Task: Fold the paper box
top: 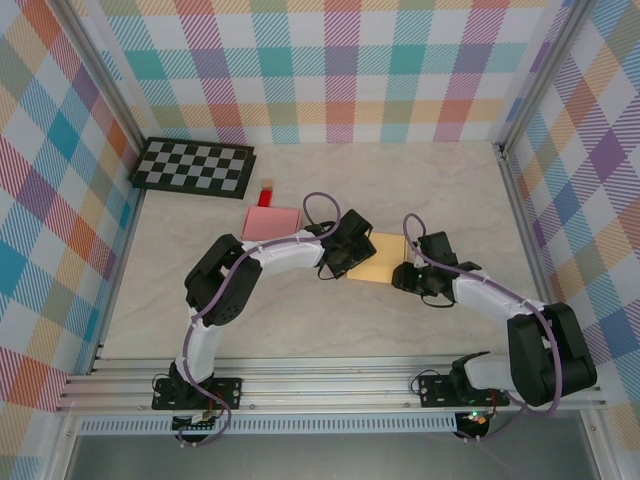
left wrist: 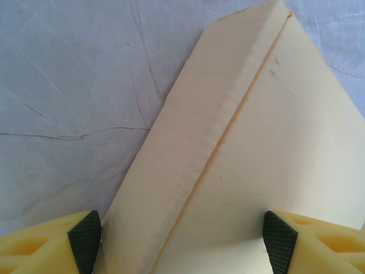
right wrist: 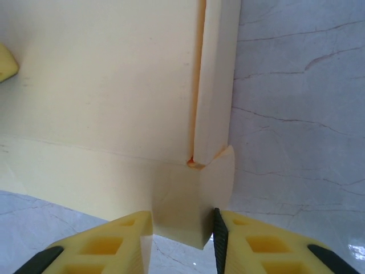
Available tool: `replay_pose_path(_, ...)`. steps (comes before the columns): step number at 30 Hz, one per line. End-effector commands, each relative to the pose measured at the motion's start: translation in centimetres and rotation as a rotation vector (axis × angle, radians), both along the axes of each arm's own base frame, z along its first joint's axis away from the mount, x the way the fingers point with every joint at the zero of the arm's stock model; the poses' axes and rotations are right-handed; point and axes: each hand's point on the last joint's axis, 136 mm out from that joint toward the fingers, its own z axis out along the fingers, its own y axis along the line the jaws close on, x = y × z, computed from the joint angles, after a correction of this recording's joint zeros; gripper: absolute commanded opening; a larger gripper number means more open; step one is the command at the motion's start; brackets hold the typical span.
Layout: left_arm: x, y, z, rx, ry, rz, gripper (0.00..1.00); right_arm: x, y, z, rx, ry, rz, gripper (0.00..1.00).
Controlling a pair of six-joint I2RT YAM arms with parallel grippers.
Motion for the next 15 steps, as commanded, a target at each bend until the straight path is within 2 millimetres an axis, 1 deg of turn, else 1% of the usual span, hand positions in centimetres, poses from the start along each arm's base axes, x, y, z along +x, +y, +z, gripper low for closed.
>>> replay_pose_path(1,-1.4,2.7,-4.7,0.132,0.101,0.001,0.76,1.3,0.5,1.7,0.018,-0.034,0.003,0.44)
replay_pose_path(4,-1.5,2.6,-4.8,0.13,0.103,0.0,0.76,1.6,0.0,1.5,-0.029,-0.04,0.008,0.46)
replay_pose_path(9,-1.5,2.6,-4.7,0.13,0.104,-0.003,0.76,2.6,0.2,1.3,-0.033,-0.061,0.032,0.45)
replay_pose_path(12,-1.5,2.6,-4.7,0.131,0.104,-0.004,0.76,3.2,-0.2,0.9,-0.069,-0.056,0.037,0.46)
replay_pose_path(15,-1.6,2.7,-4.7,0.134,0.104,-0.006,0.76,3.3,0.0,0.6,-0.074,-0.045,0.051,0.46)
